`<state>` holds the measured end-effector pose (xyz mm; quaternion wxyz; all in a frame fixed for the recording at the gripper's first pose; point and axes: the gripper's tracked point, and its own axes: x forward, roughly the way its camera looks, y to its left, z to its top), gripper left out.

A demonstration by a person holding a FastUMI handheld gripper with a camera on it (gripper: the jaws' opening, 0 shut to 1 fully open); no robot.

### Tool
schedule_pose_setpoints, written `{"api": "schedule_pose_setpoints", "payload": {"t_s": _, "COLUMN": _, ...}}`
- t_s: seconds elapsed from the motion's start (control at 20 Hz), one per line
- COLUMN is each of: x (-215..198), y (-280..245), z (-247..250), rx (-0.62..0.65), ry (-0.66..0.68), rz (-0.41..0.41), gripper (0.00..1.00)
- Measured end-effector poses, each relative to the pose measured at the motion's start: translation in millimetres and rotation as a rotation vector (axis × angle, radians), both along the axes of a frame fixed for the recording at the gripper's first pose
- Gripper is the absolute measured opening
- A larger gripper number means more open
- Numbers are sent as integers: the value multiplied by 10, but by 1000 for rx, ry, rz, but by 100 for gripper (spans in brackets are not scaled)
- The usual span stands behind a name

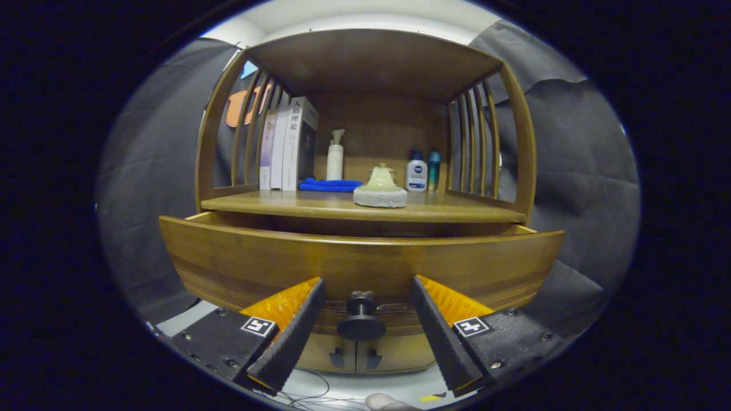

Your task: Pull open the drawer, take out the items inside it, and place them on the countertop above the cabinet.

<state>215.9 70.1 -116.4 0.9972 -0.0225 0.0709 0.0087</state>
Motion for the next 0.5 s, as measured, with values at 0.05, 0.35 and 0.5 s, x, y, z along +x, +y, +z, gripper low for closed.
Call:
{"api": "schedule_pose_setpoints", "payload": {"t_s": 0.05, "x": 5, "y": 3, "z": 3, "rx": 3, "ry": -3, "rz": 0, "gripper": 99}}
{"api": "schedule_pose_setpoints", "payload": {"t_s": 0.35, "x": 9, "y": -3, "z": 8, "rx": -5, "ry": -22, "rz": 2, "gripper": 99}}
{"api": "schedule_pose_setpoints", "payload": {"t_s": 0.5, "x": 13, "y": 4, "z": -2, "rx": 6, "ry": -22, "rz": 4, "gripper": 99}}
